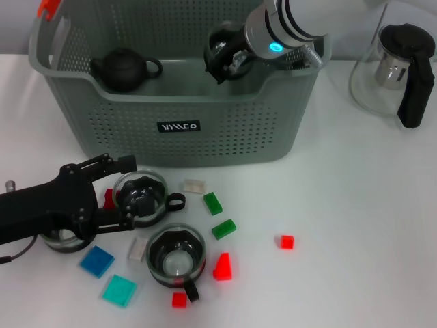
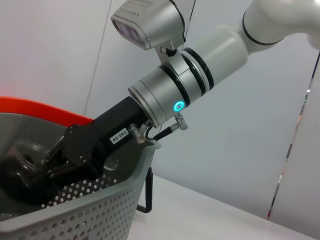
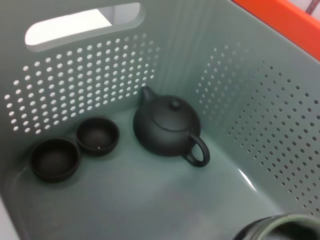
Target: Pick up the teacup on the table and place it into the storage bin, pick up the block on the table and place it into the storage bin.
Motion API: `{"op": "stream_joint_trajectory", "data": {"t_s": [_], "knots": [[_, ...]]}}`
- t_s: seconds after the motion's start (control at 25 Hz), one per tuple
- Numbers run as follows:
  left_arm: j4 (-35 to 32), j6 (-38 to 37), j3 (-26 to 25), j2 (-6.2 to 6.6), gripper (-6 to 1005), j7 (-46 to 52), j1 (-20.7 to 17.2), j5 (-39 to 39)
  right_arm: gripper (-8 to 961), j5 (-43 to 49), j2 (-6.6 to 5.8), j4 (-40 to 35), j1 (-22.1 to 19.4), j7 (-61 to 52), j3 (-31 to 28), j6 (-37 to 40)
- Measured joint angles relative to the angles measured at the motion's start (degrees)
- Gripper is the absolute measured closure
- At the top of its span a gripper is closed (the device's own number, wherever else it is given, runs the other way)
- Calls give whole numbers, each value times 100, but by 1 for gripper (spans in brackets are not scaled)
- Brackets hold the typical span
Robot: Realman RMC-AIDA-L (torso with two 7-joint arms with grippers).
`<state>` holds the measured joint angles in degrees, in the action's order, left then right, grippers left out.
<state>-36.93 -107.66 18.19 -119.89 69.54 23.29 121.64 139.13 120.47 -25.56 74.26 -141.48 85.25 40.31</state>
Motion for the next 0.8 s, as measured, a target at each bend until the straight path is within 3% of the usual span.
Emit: {"op": "stream_joint_trajectory", "data": {"t_s": [0.32,0.48,0.72,0.8], "knots": [[2,0,0,0,79,-2,6,0,724,0,-8,18,-7,-18,-18,-21],[2,0,0,0,79,-2,-6,0,639,1,-77,-279,-55,-25,-126,238],[-18,-18,1,1,79,12,-9,0,438,-17,-315,-2370,-640,23,-752,1978],[-23,-40,-1,8,79,34,12,0,438,-45,-347,-3133,-860,84,-1124,2663]]}}
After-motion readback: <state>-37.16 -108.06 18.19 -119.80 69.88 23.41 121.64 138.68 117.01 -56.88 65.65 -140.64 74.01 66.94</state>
